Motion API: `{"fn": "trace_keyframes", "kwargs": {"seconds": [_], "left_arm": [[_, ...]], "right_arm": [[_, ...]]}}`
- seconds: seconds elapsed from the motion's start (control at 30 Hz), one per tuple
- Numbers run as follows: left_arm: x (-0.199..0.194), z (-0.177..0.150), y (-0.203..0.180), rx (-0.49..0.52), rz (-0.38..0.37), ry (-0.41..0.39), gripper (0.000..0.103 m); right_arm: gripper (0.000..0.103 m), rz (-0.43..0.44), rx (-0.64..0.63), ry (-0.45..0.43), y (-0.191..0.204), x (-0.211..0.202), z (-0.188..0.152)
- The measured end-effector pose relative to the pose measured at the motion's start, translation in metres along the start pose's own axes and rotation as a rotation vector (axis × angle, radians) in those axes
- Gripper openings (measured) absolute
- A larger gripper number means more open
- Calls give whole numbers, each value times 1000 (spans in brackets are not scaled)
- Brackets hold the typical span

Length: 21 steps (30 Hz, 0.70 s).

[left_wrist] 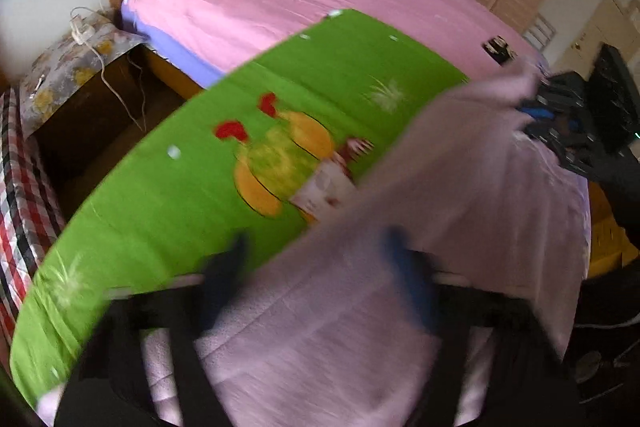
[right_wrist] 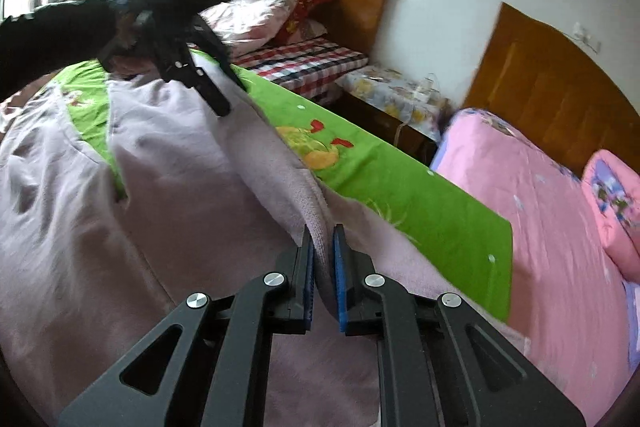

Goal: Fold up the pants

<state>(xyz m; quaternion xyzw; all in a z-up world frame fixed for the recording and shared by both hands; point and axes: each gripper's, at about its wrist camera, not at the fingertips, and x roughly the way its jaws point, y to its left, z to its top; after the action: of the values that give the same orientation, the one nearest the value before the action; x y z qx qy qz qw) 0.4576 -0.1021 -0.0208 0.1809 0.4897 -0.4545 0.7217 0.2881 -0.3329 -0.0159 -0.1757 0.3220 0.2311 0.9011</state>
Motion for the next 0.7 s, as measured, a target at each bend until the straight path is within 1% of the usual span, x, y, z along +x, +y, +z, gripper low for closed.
{"fn": "trace_keyframes", "kwargs": {"seconds": [0.03, 0.07, 0.1, 0.17, 0.27, 0.3, 0.33, 0.4, 0.43, 0.5, 0.53, 0.57, 0.6, 0.63, 0.67, 0.7], "left_arm": [[-2, -7, -6, 0, 15, -6, 16], [-5, -13, -11, -2, 38, -14, 11], [-13, -22, -21, 0, 75, -37, 9], [-35, -37, -47, 36, 156, -102, 7], [-81, -71, -117, 128, 287, -209, 7], [-92, -88, -146, 163, 314, -234, 7], [-98, -102, -169, 186, 318, -249, 7], [-96, -135, -210, 213, 336, -257, 7], [-92, -153, -227, 206, 345, -261, 7], [-74, -182, -246, 154, 327, -250, 12], [-62, -194, -253, 143, 340, -237, 17], [-52, -205, -258, 132, 366, -229, 18], [-43, -217, -260, 93, 377, -230, 22], [-41, -223, -261, 59, 373, -240, 39], [-43, -230, -263, 20, 375, -270, 51], [-52, -239, -266, -28, 385, -329, 75]], "right_arm": [[10, -5, 9, 0, 4, 2, 0], [10, -11, 17, -5, 7, 1, 0], [10, -16, 19, -9, 9, 0, 1], [10, -31, 25, -30, 15, -10, 2], [11, -41, 45, -89, 26, -47, -2], [11, -42, 47, -101, 30, -58, -5], [11, -44, 43, -112, 39, -74, -13], [11, -41, 38, -115, 55, -93, -31], [12, -31, 49, -107, 63, -101, -43], [17, -18, 78, -64, 81, -108, -71], [22, -17, 88, -39, 90, -108, -84], [25, -16, 109, -4, 99, -107, -100], [33, -25, 131, 21, 105, -108, -111], [42, -35, 154, 30, 110, -112, -119], [46, -40, 180, 20, 112, -118, -124], [51, -43, 239, -16, 114, -133, -132]]}}
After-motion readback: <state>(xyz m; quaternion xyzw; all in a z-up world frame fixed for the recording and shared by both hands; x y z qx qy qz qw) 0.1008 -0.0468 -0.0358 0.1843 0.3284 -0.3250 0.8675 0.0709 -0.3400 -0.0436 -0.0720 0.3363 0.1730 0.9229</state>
